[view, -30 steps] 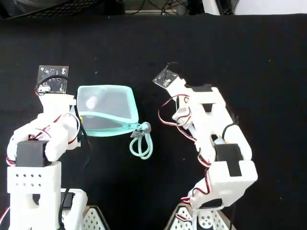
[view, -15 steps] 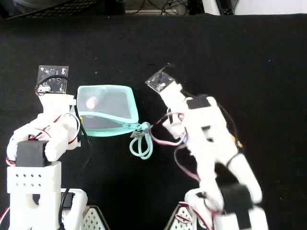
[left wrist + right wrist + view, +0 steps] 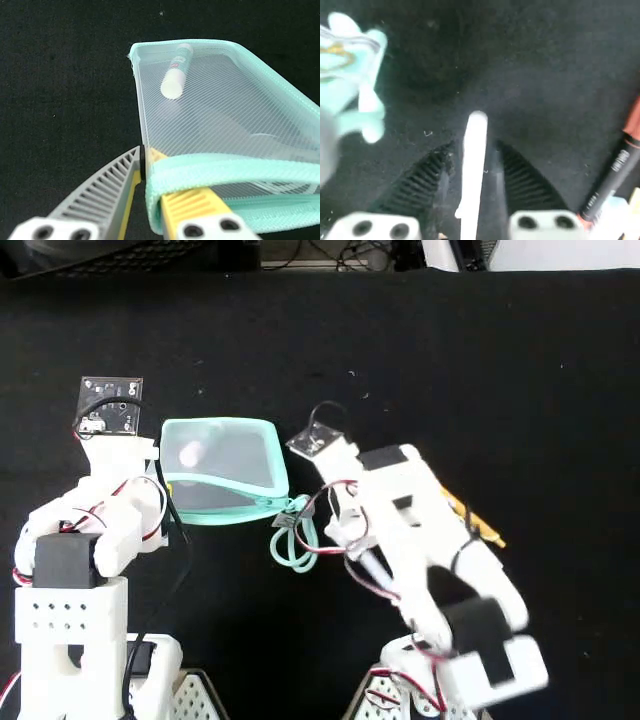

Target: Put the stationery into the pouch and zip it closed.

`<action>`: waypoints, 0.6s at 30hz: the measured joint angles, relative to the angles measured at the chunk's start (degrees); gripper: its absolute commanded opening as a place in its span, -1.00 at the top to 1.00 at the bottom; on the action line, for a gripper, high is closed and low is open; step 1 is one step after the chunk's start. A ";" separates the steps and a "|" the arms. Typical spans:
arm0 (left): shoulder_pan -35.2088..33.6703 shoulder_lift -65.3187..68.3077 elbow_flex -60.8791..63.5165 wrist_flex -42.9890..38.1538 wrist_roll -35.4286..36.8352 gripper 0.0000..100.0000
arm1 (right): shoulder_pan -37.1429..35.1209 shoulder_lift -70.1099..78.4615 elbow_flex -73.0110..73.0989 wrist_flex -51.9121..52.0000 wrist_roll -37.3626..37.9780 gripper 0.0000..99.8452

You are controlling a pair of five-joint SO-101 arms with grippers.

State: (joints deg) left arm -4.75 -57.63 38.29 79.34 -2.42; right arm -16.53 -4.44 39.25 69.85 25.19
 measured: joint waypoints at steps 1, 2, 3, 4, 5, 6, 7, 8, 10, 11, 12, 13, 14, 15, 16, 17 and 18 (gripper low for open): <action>-0.09 0.00 0.00 0.00 0.00 0.93 | 0.00 1.85 -0.79 -0.09 0.18 0.73; -0.26 0.00 0.00 0.00 0.00 0.93 | 0.00 3.52 -1.49 -0.09 0.97 0.76; -0.26 0.00 0.00 0.00 0.00 0.93 | 0.00 4.75 -2.20 -0.09 1.93 0.77; -0.26 0.00 0.00 0.00 -0.09 0.93 | 0.00 5.80 -2.90 -0.09 2.46 0.78; -0.26 0.00 0.00 0.00 -0.09 0.93 | 0.00 6.68 -3.25 -0.09 3.08 0.78; -0.26 0.00 0.00 0.00 -0.09 0.93 | 0.00 7.12 -3.43 -0.09 3.52 0.78; -0.26 0.00 0.00 0.00 -0.09 0.93 | 0.00 7.38 -3.43 -0.09 3.78 0.78; -0.26 0.00 0.00 0.00 -0.09 0.93 | 0.00 7.47 -3.43 -0.18 3.96 0.78; -0.26 0.00 0.00 0.00 -0.09 0.93 | 0.00 7.65 -3.43 -0.18 3.96 0.78; -0.26 0.00 0.00 0.00 -0.09 0.93 | 0.00 7.65 -3.43 -0.18 3.96 0.78; -0.26 0.00 0.00 0.00 -0.09 0.93 | 0.00 7.65 -3.43 -0.18 3.96 0.78; -0.26 0.00 0.00 0.00 -0.09 0.93 | 0.00 7.65 -3.43 -0.18 3.96 0.78; -0.26 0.00 0.00 0.00 -0.09 0.93 | 0.00 7.65 -3.43 -0.18 3.96 0.78; -0.26 0.00 0.00 0.00 -0.09 0.93 | 0.00 7.65 -3.52 -0.18 3.96 0.78; -0.26 0.00 0.00 0.00 -0.09 0.93 | 0.00 7.65 -3.52 -0.18 3.96 0.78; -0.26 0.00 0.00 0.00 -0.09 0.93 | 0.00 7.65 -3.60 -0.18 3.96 0.78; -0.26 0.00 0.00 0.00 -0.09 0.93 | 0.00 7.65 -3.60 -0.18 3.96 0.78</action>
State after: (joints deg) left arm -5.01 -57.63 38.29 79.34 -2.51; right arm -16.53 3.21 35.65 69.67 29.14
